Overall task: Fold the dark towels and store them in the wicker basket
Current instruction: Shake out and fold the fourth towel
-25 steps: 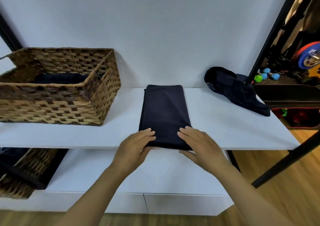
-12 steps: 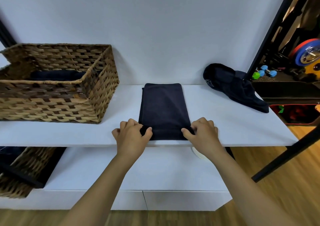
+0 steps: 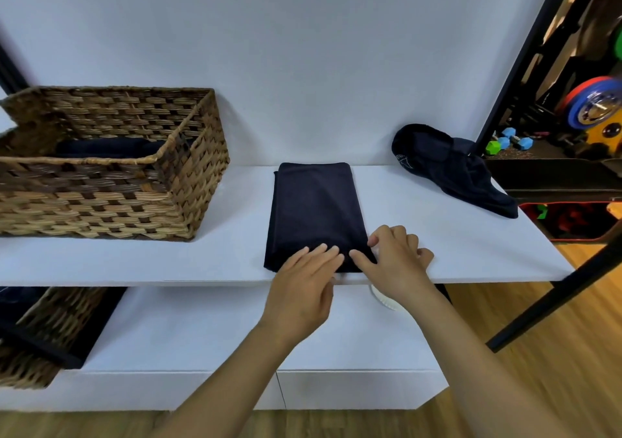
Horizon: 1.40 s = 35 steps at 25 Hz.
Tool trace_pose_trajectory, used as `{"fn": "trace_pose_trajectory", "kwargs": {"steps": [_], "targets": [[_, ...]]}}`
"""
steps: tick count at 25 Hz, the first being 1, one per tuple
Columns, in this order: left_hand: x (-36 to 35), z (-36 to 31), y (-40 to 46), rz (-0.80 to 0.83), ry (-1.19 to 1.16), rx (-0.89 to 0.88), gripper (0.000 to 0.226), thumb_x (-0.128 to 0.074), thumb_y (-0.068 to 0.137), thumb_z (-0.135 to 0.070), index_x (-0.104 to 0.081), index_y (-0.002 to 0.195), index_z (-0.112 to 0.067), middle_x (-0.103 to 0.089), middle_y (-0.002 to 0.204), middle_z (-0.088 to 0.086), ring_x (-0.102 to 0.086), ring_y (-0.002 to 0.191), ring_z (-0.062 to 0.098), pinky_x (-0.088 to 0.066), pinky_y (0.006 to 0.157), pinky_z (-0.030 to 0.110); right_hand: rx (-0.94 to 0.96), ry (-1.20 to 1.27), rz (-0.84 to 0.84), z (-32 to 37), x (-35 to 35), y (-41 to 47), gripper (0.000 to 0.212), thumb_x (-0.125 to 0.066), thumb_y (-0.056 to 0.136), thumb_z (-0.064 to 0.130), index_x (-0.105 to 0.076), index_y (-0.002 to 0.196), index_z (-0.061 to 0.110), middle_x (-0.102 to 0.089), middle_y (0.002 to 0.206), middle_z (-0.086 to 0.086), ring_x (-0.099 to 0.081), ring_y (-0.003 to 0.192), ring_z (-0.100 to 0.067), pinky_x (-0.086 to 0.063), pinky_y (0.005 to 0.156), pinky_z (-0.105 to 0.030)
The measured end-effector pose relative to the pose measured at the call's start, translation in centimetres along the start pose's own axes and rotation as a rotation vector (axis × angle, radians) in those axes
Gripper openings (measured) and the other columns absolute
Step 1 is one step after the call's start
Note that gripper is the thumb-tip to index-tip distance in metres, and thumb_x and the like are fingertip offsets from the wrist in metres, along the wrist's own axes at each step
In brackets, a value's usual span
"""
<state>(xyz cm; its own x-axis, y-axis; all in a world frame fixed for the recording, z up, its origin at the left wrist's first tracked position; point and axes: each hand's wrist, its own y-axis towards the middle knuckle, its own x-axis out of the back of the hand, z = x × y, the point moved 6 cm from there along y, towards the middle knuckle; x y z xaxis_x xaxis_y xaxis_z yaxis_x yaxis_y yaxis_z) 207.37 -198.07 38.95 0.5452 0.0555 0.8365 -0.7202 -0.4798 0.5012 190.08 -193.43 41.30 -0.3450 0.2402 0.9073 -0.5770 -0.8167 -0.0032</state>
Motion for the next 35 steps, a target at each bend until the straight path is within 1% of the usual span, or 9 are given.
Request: {"fn": "trace_pose_trajectory", "kwargs": {"steps": [3,6,9,12,16,20,25,29,35], "targets": [[0.9,2.5,0.1,0.011,0.039,0.054,0.04,-0.045,0.1,-0.032,-0.065,0.133,-0.019,-0.066,0.135,-0.005,-0.059,0.129,0.014,-0.041,0.113,0.034,-0.07,0.0,-0.017,-2.5,0.6,0.0,0.028,-0.055,0.092,0.055,-0.045,0.101,0.031,-0.041,0.113,0.007,-0.039,0.113,-0.019,-0.027,0.097,-0.04],[1.2,3.3,0.5,0.017,0.05,0.057,0.037,-0.049,0.099,-0.034,-0.069,0.128,-0.02,-0.068,0.13,-0.008,-0.062,0.126,0.016,-0.042,0.108,0.033,-0.01,0.116,-0.333,-3.8,2.2,-1.6,0.012,-0.061,0.094,0.023,-0.05,0.098,0.026,-0.048,0.113,0.003,-0.047,0.111,-0.025,-0.027,0.092,-0.036],[0.9,3.2,0.9,0.001,0.056,0.075,0.032,-0.061,0.092,-0.025,-0.072,0.121,-0.019,-0.072,0.123,-0.007,-0.065,0.118,0.019,-0.043,0.102,0.03,0.555,0.155,-0.599,1.7,3.2,-5.4,0.018,-0.057,0.089,0.006,-0.066,0.103,0.013,-0.062,0.122,-0.007,-0.052,0.113,-0.027,-0.035,0.094,-0.034],[0.8,3.3,1.0,0.045,-0.012,0.083,0.033,-0.068,0.089,-0.018,-0.071,0.122,-0.017,-0.072,0.124,-0.002,-0.065,0.118,0.024,-0.043,0.102,0.033,0.882,-0.099,-0.383,6.2,-1.1,-6.0,0.031,-0.056,0.09,0.017,-0.069,0.117,0.01,-0.067,0.122,-0.004,-0.058,0.113,-0.024,-0.049,0.097,-0.039],[1.5,4.6,0.5,0.137,-0.112,0.028,0.039,-0.062,0.099,-0.024,-0.062,0.137,-0.019,-0.061,0.141,-0.007,-0.053,0.134,0.014,-0.04,0.112,0.033,0.649,-0.053,-0.324,2.8,-2.5,-3.5,0.035,-0.072,0.088,0.024,-0.069,0.12,0.009,-0.07,0.114,-0.003,-0.064,0.106,-0.026,-0.056,0.088,-0.043],[2.7,6.7,-0.6,0.08,-0.194,0.158,0.035,-0.061,0.099,-0.024,-0.062,0.133,-0.019,-0.065,0.133,-0.005,-0.059,0.123,0.013,-0.048,0.105,0.03,0.528,-0.019,-0.29,1.0,-1.9,-2.4,0.037,-0.075,0.089,0.028,-0.069,0.121,0.011,-0.069,0.114,0.001,-0.061,0.099,-0.024,-0.055,0.081,-0.037],[2.9,6.3,0.8,0.042,0.087,0.198,0.025,-0.046,0.103,-0.03,-0.066,0.109,-0.017,-0.062,0.101,-0.004,-0.051,0.092,0.019,-0.042,0.081,0.032,0.386,-0.059,-0.204,1.6,-1.6,-1.2,0.019,-0.052,0.103,0.031,-0.063,0.109,0.016,-0.055,0.107,0.0,-0.048,0.096,-0.024,-0.041,0.088,-0.037],[3.6,5.6,2.0,0.237,0.3,0.35,0.049,-0.017,0.105,-0.039,-0.054,0.077,-0.023,-0.056,0.072,-0.009,-0.045,0.076,0.018,-0.027,0.08,0.034,0.257,-0.126,-0.052,1.9,-1.5,-0.6,0.037,-0.025,0.108,0.037,-0.046,0.083,0.02,-0.045,0.098,0.002,-0.037,0.093,-0.023,-0.034,0.088,-0.037],[4.2,5.2,4.8,0.341,0.417,0.497,0.031,-0.041,0.106,-0.03,-0.044,0.076,-0.024,-0.054,0.083,-0.006,-0.054,0.085,0.02,-0.031,0.093,0.043,0.13,-0.163,0.059,2.6,-0.9,1.2,0.041,-0.03,0.106,0.045,-0.044,0.079,0.018,-0.056,0.079,0.001,-0.051,0.085,-0.026,-0.035,0.089,-0.042]]}}
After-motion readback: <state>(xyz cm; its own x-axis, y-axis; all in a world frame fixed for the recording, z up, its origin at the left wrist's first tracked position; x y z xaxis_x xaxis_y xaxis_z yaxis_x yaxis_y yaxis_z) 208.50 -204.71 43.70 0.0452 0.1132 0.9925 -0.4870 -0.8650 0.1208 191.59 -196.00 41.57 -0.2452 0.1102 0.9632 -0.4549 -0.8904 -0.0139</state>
